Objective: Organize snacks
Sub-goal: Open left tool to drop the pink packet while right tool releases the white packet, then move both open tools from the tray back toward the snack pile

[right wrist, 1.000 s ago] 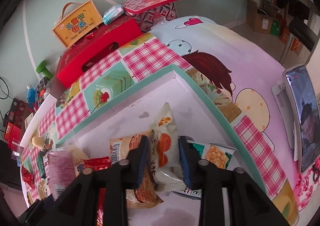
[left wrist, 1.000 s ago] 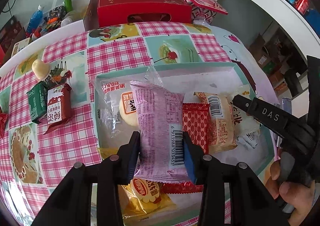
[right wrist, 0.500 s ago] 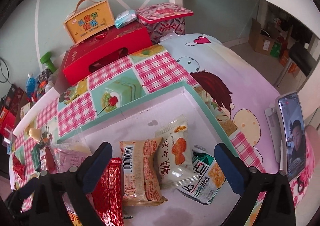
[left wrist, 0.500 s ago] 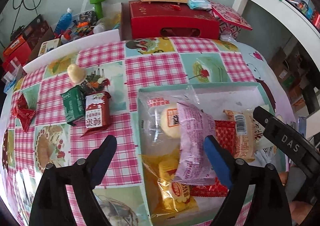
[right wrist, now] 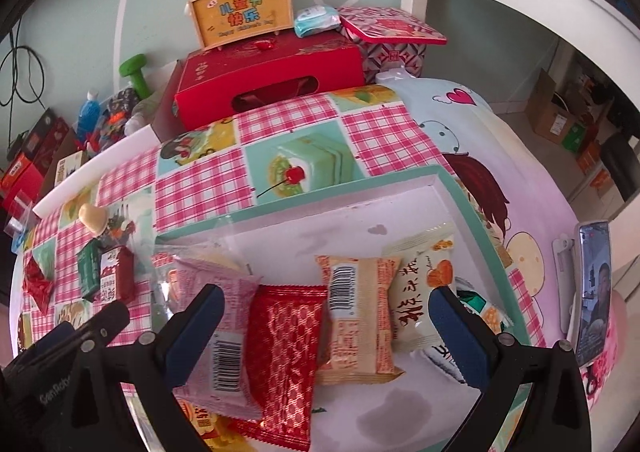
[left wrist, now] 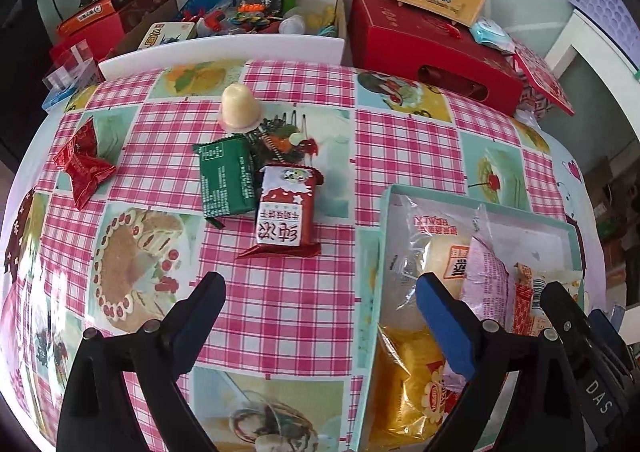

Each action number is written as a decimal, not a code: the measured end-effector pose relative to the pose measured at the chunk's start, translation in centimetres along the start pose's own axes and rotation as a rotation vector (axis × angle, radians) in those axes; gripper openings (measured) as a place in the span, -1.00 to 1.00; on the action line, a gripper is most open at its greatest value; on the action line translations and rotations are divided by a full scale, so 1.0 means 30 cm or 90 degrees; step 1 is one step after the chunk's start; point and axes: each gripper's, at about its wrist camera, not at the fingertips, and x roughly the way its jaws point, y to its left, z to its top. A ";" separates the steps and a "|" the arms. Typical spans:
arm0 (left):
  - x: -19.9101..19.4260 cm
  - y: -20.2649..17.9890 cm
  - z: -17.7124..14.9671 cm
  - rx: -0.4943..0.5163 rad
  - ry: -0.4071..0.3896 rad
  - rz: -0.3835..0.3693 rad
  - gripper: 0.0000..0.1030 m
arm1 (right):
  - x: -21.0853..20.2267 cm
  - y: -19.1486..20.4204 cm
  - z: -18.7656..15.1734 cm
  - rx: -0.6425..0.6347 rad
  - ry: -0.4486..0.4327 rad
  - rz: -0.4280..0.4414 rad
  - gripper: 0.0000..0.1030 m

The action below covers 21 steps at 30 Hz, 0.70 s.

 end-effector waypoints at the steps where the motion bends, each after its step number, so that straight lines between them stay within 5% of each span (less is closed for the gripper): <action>1: -0.002 0.016 0.003 -0.006 -0.001 0.001 0.86 | -0.004 0.009 0.000 -0.005 -0.002 0.002 1.00; 21: -0.052 0.244 0.024 -0.014 -0.015 0.048 0.86 | -0.047 0.306 -0.068 -0.155 -0.024 0.035 1.00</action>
